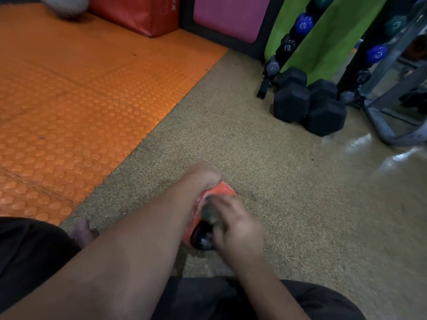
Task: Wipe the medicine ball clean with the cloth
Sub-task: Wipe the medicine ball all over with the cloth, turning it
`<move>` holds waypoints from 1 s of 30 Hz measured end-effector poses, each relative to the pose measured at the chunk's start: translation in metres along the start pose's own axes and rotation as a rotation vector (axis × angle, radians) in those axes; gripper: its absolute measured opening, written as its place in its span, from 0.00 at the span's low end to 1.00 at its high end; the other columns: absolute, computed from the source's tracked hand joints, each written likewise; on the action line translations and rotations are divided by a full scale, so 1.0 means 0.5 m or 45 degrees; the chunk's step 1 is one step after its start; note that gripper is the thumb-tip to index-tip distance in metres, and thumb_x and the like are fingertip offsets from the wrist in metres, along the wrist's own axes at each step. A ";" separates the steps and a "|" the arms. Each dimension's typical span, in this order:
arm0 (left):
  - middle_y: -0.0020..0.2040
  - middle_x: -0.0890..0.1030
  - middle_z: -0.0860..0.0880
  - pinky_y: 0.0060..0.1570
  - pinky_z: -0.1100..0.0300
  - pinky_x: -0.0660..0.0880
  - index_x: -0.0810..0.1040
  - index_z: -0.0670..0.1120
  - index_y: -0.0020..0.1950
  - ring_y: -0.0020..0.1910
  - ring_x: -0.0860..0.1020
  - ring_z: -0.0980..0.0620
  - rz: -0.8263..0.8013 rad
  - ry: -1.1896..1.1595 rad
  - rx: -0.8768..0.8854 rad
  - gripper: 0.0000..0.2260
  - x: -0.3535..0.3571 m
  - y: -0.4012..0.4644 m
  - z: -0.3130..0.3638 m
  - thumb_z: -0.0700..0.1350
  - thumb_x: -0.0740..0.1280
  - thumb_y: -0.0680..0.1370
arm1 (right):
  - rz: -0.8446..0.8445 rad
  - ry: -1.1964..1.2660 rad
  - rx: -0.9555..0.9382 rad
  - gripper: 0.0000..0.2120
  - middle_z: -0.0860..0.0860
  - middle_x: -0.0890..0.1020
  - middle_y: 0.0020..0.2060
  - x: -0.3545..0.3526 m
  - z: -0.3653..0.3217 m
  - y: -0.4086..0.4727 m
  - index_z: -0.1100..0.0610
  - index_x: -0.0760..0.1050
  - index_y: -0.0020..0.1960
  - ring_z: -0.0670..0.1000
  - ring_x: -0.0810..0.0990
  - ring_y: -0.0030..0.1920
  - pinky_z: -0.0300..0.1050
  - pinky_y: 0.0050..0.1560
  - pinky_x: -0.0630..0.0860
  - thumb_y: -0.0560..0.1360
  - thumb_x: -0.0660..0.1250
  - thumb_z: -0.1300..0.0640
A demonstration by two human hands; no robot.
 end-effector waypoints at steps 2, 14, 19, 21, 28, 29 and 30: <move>0.55 0.85 0.41 0.50 0.55 0.78 0.82 0.42 0.51 0.49 0.82 0.42 -0.003 -0.021 0.006 0.14 -0.002 0.002 -0.003 0.52 0.74 0.76 | 0.138 0.046 0.227 0.25 0.42 0.80 0.62 -0.009 0.030 0.009 0.48 0.82 0.64 0.48 0.84 0.48 0.47 0.45 0.84 0.68 0.64 0.53; 0.58 0.85 0.41 0.54 0.53 0.80 0.83 0.42 0.59 0.55 0.83 0.39 0.023 0.001 -0.032 0.20 -0.006 0.000 0.001 0.54 0.75 0.74 | -0.073 -0.034 -0.176 0.24 0.47 0.79 0.62 0.012 -0.034 -0.017 0.49 0.81 0.63 0.52 0.83 0.46 0.47 0.39 0.81 0.67 0.67 0.53; 0.57 0.85 0.42 0.55 0.51 0.82 0.84 0.43 0.57 0.55 0.84 0.41 0.049 0.090 -0.014 0.16 0.004 -0.010 0.017 0.52 0.72 0.75 | -0.036 0.009 -0.188 0.25 0.45 0.81 0.61 0.000 -0.007 -0.012 0.48 0.81 0.63 0.50 0.83 0.50 0.46 0.43 0.82 0.66 0.65 0.54; 0.57 0.86 0.42 0.54 0.53 0.81 0.84 0.42 0.57 0.56 0.84 0.41 0.047 0.129 0.008 0.14 0.005 -0.016 0.022 0.49 0.71 0.75 | 0.256 0.052 0.114 0.23 0.44 0.83 0.59 -0.021 0.033 0.009 0.50 0.83 0.62 0.48 0.84 0.50 0.47 0.48 0.84 0.68 0.66 0.57; 0.54 0.85 0.43 0.56 0.49 0.82 0.82 0.45 0.51 0.52 0.83 0.40 0.021 0.140 0.008 0.10 0.021 -0.008 0.034 0.50 0.71 0.76 | -0.291 -0.066 -0.509 0.14 0.48 0.77 0.52 0.037 -0.049 -0.059 0.53 0.78 0.50 0.54 0.79 0.42 0.49 0.34 0.77 0.66 0.66 0.52; 0.55 0.85 0.43 0.56 0.49 0.82 0.82 0.45 0.51 0.53 0.84 0.40 0.049 0.143 0.010 0.10 0.020 -0.009 0.035 0.50 0.71 0.76 | -0.221 -0.014 -0.434 0.16 0.47 0.79 0.55 0.033 -0.034 -0.045 0.52 0.80 0.53 0.53 0.81 0.46 0.49 0.37 0.79 0.66 0.66 0.52; 0.57 0.85 0.42 0.58 0.48 0.82 0.84 0.45 0.53 0.55 0.84 0.40 0.073 0.145 0.006 0.12 0.019 -0.009 0.033 0.51 0.71 0.75 | -0.118 0.036 -0.333 0.20 0.45 0.81 0.59 0.023 -0.015 -0.029 0.51 0.81 0.57 0.52 0.83 0.50 0.48 0.42 0.81 0.66 0.66 0.52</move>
Point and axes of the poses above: each hand's wrist, its own y-axis towards the middle knuckle, its own x-axis out of the palm, z = x × y, the point moved 3 cm from there along y, towards the middle knuckle
